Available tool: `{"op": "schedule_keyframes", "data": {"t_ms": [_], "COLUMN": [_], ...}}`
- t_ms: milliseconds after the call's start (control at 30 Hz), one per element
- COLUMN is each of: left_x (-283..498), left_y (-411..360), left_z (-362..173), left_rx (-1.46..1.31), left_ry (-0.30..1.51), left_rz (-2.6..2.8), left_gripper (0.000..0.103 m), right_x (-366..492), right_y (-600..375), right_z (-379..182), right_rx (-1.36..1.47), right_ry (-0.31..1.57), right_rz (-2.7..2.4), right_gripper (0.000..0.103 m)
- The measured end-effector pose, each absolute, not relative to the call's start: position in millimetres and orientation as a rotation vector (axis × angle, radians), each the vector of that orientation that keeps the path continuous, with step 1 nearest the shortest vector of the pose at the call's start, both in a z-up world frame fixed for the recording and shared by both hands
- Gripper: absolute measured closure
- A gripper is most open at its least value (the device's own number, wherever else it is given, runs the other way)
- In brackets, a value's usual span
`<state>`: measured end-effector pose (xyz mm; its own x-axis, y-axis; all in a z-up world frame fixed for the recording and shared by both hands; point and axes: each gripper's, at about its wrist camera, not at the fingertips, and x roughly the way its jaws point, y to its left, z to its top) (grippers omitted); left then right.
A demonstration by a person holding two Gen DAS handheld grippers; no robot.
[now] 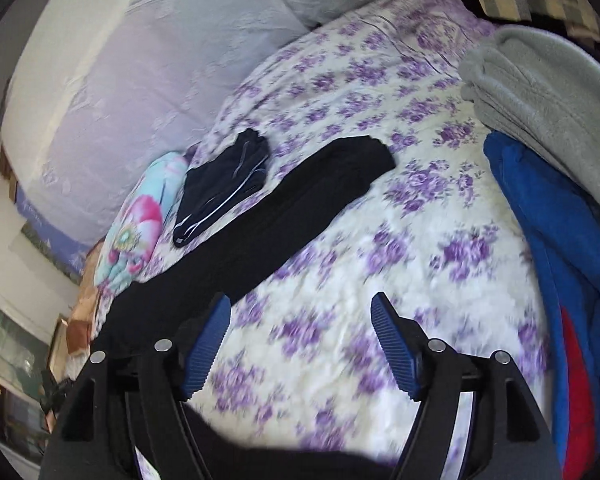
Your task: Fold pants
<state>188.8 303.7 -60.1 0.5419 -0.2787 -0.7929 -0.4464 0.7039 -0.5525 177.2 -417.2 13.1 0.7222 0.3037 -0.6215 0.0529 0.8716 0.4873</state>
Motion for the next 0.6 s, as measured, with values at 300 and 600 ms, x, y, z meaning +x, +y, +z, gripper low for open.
{"op": "schedule_keyframes", "data": {"t_ms": [300,600], "left_x": [223.6,195.4], "left_y": [301.3,311.7], "left_z": [-76.3,-63.8], "left_rx": [-1.023,-1.01], "left_ry": [0.882,0.832], "left_rz": [0.115,0.07], "left_gripper": [0.063,0.089], "right_x": [83.0,26.5], "right_y": [-379.2,-399.8], "right_z": [15.1,-0.5], "right_rx": [0.446,0.522], "right_ry": [0.722,0.828], "right_rz": [0.222,0.188], "right_gripper": [0.022,0.022]}}
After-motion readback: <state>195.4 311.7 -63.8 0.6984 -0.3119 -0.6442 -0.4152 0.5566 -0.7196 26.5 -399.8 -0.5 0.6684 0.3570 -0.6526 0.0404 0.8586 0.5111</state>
